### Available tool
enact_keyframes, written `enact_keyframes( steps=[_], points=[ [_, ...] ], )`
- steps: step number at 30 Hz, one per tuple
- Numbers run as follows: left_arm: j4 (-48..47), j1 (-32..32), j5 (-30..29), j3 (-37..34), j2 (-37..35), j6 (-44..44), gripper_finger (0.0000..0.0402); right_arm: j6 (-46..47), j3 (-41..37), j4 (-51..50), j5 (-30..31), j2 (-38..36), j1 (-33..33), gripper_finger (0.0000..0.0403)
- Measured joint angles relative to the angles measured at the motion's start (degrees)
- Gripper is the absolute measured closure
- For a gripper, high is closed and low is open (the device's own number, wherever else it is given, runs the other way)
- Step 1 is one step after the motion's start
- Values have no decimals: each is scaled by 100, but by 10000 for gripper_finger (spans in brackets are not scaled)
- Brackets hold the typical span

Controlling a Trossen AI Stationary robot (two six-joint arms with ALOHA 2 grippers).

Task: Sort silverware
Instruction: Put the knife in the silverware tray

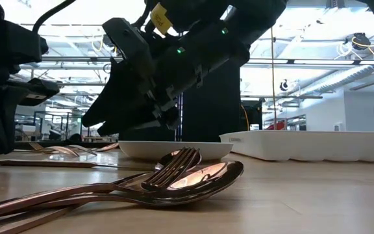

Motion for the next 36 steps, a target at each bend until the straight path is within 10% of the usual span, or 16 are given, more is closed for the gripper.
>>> enact_keyframes(
  steps=[36],
  points=[
    [38,-4,163,26,485,-150,401,-58,11,84,33,442,151,241]
  ],
)
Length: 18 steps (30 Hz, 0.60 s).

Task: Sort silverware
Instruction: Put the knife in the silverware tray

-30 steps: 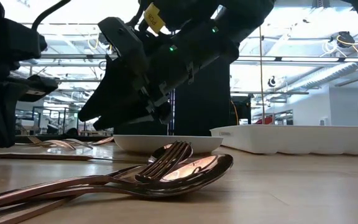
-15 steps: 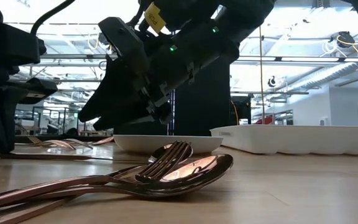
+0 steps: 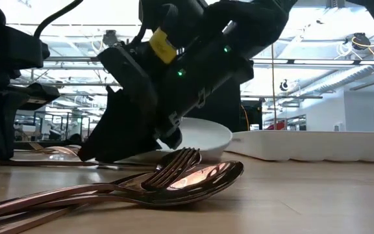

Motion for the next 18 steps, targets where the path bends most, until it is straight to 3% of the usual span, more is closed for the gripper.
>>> enact_keyframes(
  steps=[9,18],
  points=[
    [131,-4,235,-16,76,11,401,-921,7,-139,656,34,170,261],
    [112,-2,240,-22,74,2,401,-993,2,-266,738,34,184,358]
  ],
)
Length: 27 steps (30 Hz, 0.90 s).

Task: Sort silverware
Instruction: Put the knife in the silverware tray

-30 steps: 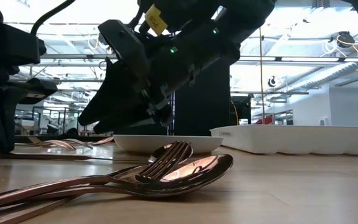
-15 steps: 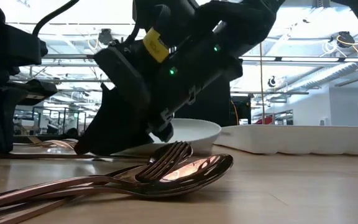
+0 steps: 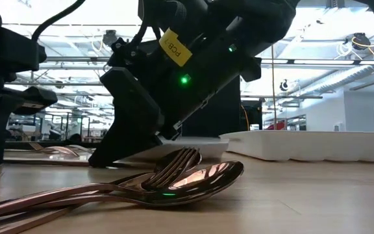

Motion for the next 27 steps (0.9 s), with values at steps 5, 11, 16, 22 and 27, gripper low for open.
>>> enact_keyframes(
  steps=[5,11,16,22,27],
  points=[
    [22,-2,-31,0,0,0,401,58,2,-42,-26,-4,0,398],
    [215,-2,-110,-22,-190,49,401,170,0,-46,-19,-4,0,403],
    [210,-1,-243,-26,-741,162,401,165,-11,127,-22,6,0,403],
    [-120,-2,-377,-17,-1201,154,401,6,131,151,-68,-20,7,402],
    [-606,-2,-377,-17,-1106,-115,401,-175,364,195,-67,-20,42,402]
  ],
)
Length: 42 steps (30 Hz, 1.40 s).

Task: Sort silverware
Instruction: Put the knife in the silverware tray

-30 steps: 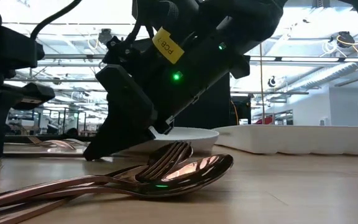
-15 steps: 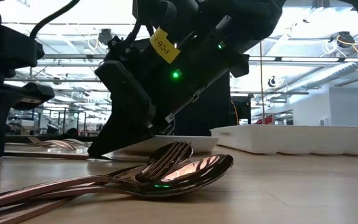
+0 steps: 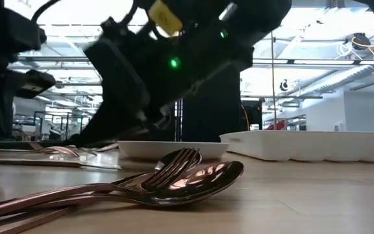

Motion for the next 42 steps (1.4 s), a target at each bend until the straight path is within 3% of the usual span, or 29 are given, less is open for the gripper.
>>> enact_keyframes(
  steps=[17,28,32,42],
  points=[
    [-10,0,-88,13,577,-23,401,18,80,-145,-138,-17,0,395],
    [-12,0,-48,13,577,-23,402,232,82,-147,-103,-14,-2,263],
    [104,-1,-46,-90,566,-35,401,327,86,-345,-22,46,-2,232],
    [712,2,1,-473,551,-174,401,517,114,-315,405,368,-4,253]
  ],
)
